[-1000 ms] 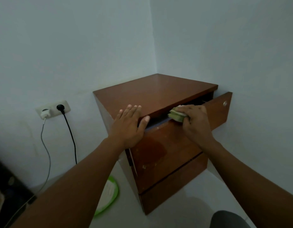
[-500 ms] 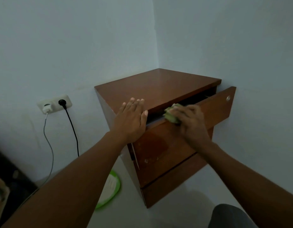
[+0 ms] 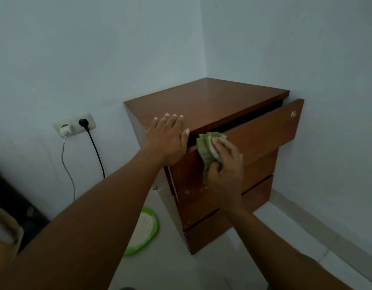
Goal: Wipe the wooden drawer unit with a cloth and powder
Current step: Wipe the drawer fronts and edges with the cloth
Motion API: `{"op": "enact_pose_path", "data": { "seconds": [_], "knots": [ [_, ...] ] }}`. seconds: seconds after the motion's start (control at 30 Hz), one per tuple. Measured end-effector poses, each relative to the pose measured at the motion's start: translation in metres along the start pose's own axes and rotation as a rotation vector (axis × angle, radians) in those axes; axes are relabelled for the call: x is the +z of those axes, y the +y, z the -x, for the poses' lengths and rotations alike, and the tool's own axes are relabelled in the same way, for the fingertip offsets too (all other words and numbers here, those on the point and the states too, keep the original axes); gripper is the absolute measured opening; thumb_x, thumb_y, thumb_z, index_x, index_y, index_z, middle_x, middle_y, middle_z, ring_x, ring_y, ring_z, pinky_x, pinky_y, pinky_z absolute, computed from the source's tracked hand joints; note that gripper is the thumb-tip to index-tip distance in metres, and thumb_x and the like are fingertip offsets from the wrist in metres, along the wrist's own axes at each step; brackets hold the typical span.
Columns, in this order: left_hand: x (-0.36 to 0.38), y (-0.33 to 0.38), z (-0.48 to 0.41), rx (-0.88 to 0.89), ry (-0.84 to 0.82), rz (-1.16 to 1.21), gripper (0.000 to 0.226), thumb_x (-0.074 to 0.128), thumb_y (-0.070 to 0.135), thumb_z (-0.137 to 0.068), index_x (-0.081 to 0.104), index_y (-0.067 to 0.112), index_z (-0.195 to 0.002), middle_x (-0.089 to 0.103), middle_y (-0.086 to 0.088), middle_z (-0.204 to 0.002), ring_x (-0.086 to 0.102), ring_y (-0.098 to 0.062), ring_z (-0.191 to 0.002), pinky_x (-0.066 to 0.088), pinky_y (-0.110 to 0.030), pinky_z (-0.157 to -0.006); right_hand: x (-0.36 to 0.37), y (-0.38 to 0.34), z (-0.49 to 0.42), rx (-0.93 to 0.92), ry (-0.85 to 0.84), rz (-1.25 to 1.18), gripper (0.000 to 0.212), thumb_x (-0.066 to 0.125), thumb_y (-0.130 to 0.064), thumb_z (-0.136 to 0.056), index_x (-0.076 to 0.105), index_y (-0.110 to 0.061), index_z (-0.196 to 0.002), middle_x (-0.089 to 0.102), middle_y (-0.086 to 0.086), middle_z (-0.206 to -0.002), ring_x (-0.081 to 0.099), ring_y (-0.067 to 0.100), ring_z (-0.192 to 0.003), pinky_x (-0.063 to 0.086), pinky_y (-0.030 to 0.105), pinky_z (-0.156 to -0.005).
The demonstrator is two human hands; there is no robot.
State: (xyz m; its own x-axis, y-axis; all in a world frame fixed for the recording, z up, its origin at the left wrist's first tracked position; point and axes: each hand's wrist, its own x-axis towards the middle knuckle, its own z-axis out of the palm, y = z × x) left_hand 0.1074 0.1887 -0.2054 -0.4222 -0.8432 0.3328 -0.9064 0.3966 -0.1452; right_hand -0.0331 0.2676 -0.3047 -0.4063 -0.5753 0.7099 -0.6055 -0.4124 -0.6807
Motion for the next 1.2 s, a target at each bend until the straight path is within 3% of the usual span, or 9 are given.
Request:
{"op": "enact_pose_path", "data": {
  "seconds": [0.17, 0.33, 0.47, 0.57, 0.8, 0.9, 1.0, 1.1, 1.2],
  "knots": [
    [0.009, -0.012, -0.008, -0.08, -0.027, 0.025, 0.062, 0.013, 0.046, -0.103, 0.02, 0.014, -0.156, 0.029, -0.009, -0.161, 0.021, -0.027, -0.149, 0.016, -0.051, -0.12, 0.035, -0.009, 0.021, 0.009, -0.02, -0.051, 0.053, 0.046, -0.006, -0.085, 0.054, -0.009, -0.137, 0.05, 0.005, -0.137, 0.04, 0.01, -0.117, 0.029, 0.009, -0.099],
    [0.013, -0.017, -0.018, -0.088, -0.127, 0.155, 0.064, 0.011, 0.051, -0.103, 0.011, 0.018, -0.158, 0.018, -0.008, -0.164, 0.01, -0.027, -0.152, 0.006, -0.052, -0.122, 0.075, -0.002, 0.05, -0.078, -0.061, -0.002, 0.053, 0.041, -0.027, -0.097, 0.04, -0.013, -0.148, 0.041, 0.011, -0.15, 0.046, 0.023, -0.122, 0.039, 0.032, -0.098],
    [0.018, -0.017, -0.013, -0.009, 0.039, 0.052, 0.067, 0.006, 0.05, -0.101, 0.021, 0.014, -0.156, 0.022, -0.006, -0.163, 0.009, -0.024, -0.152, 0.005, -0.048, -0.123, 0.105, 0.01, 0.058, -0.069, 0.019, 0.057, 0.05, 0.043, -0.028, -0.097, 0.045, -0.014, -0.145, 0.045, 0.012, -0.148, 0.05, 0.029, -0.122, 0.042, 0.042, -0.096],
    [0.021, -0.017, -0.01, 0.015, 0.103, 0.044, 0.07, 0.007, 0.05, -0.099, 0.024, 0.013, -0.155, 0.024, -0.007, -0.163, 0.01, -0.024, -0.152, 0.006, -0.046, -0.123, 0.123, 0.016, 0.051, -0.114, 0.08, 0.142, 0.05, 0.039, -0.03, -0.099, 0.044, -0.016, -0.146, 0.04, 0.012, -0.151, 0.042, 0.034, -0.134, 0.037, 0.046, -0.107],
    [0.028, -0.021, -0.009, 0.006, 0.213, -0.002, 0.062, 0.017, 0.044, -0.103, 0.032, 0.009, -0.152, 0.035, -0.012, -0.157, 0.021, -0.029, -0.149, 0.013, -0.046, -0.122, 0.147, 0.037, 0.035, -0.07, 0.091, 0.127, 0.058, 0.017, -0.037, -0.103, 0.005, -0.014, -0.156, 0.008, 0.01, -0.162, 0.008, 0.036, -0.152, 0.01, 0.056, -0.121],
    [0.029, -0.018, -0.009, 0.01, 0.233, -0.023, 0.06, 0.021, 0.042, -0.104, 0.037, 0.007, -0.15, 0.04, -0.014, -0.154, 0.027, -0.032, -0.147, 0.017, -0.047, -0.121, 0.136, 0.058, 0.017, 0.091, 0.197, 0.066, 0.057, 0.023, -0.027, -0.103, 0.015, -0.003, -0.153, 0.008, 0.018, -0.162, 0.01, 0.036, -0.151, 0.011, 0.052, -0.123],
    [0.028, -0.017, -0.008, 0.005, 0.214, -0.021, 0.06, 0.019, 0.043, -0.104, 0.037, 0.008, -0.15, 0.04, -0.013, -0.154, 0.026, -0.031, -0.147, 0.016, -0.047, -0.121, 0.128, 0.079, 0.005, 0.245, 0.373, 0.051, 0.05, 0.039, -0.01, -0.101, 0.032, 0.006, -0.147, 0.03, 0.026, -0.155, 0.029, 0.037, -0.146, 0.023, 0.042, -0.121],
    [0.026, -0.018, -0.008, 0.017, 0.179, 0.003, 0.062, 0.016, 0.045, -0.103, 0.035, 0.009, -0.151, 0.037, -0.012, -0.156, 0.023, -0.03, -0.148, 0.014, -0.046, -0.122, 0.112, 0.081, -0.007, 0.486, 0.492, 0.026, 0.04, 0.046, -0.005, -0.098, 0.051, -0.004, -0.138, 0.055, 0.021, -0.133, 0.053, 0.036, -0.12, 0.038, 0.032, -0.101],
    [0.024, -0.02, -0.009, 0.059, 0.171, -0.005, 0.062, 0.016, 0.045, -0.104, 0.033, 0.009, -0.152, 0.035, -0.012, -0.158, 0.02, -0.029, -0.149, 0.012, -0.045, -0.122, 0.094, 0.06, 0.002, 0.431, 0.467, -0.011, 0.04, 0.044, -0.007, -0.097, 0.054, -0.006, -0.136, 0.058, 0.019, -0.119, 0.053, 0.032, -0.108, 0.031, 0.017, -0.086]
  ]
}}
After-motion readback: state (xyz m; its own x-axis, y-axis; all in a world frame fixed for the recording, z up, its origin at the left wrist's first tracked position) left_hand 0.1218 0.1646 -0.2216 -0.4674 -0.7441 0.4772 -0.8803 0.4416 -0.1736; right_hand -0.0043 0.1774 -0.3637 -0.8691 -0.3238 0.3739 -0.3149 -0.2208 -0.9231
